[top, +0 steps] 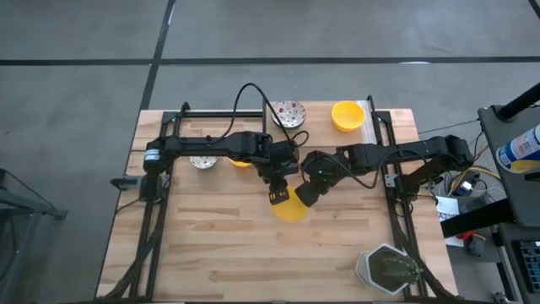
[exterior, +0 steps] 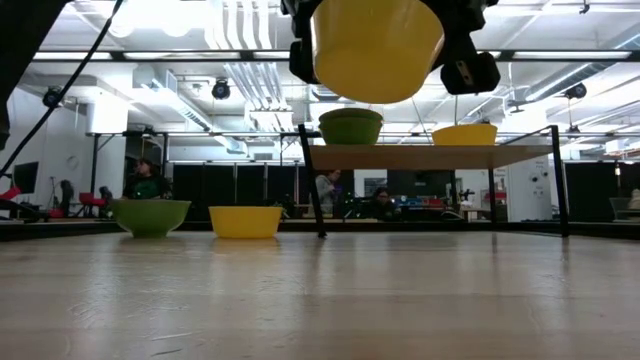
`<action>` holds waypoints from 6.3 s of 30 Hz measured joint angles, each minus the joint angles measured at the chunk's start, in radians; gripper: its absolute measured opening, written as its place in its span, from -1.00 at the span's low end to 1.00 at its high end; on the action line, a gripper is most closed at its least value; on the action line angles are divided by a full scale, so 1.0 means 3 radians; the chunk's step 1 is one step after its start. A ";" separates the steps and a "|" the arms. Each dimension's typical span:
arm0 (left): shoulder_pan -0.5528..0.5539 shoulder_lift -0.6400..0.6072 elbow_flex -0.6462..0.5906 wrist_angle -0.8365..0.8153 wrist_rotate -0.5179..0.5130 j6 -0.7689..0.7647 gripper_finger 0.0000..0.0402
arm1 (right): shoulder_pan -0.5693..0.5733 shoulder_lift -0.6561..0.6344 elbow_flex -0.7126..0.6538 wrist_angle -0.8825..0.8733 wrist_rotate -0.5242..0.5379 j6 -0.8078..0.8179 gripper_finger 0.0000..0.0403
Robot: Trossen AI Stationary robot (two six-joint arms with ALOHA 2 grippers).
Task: Pick & Place Mini bowls
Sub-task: Stack the bottom yellow bowl on the yellow bowl on the shelf, then stack the yellow bowl on the yellow bowl on the shelf
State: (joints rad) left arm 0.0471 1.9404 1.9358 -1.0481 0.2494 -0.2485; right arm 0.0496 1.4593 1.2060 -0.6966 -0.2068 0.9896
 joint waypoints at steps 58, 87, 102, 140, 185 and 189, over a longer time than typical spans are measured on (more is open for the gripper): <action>0.0050 -0.0820 -0.0321 -0.0411 -0.0751 -0.0291 -0.22 | -0.1700 -0.0609 0.1476 -0.2776 0.0794 -0.0671 -0.96; 0.0029 -0.0820 -0.0367 -0.0399 -0.0749 -0.0347 -0.22 | -0.3594 0.0271 0.2013 -0.2915 0.0297 -0.1898 -0.96; 0.0029 -0.0821 -0.0366 -0.0398 -0.0747 -0.0346 -0.22 | -0.3862 0.0402 0.1803 -0.2814 0.0243 -0.2017 -0.96; 0.0032 -0.0821 -0.0365 -0.0399 -0.0747 -0.0333 -0.22 | -0.3861 0.0345 0.1801 -0.2837 0.0425 -0.2176 -0.33; 0.0048 -0.0821 -0.0499 -0.0470 -0.0807 -0.0277 -0.22 | -0.3708 -0.0117 0.1624 -0.2693 0.0087 -0.2141 -0.96; 0.0091 -0.0821 -0.0705 -0.0472 -0.0843 -0.0171 -0.22 | -0.3629 -0.0257 0.1627 -0.2687 0.0040 -0.2142 -0.96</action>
State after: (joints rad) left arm 0.0745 1.6939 1.7243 -1.1896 -0.0034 -0.3000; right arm -1.0391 1.3823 1.6941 -1.5027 -0.1948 0.3470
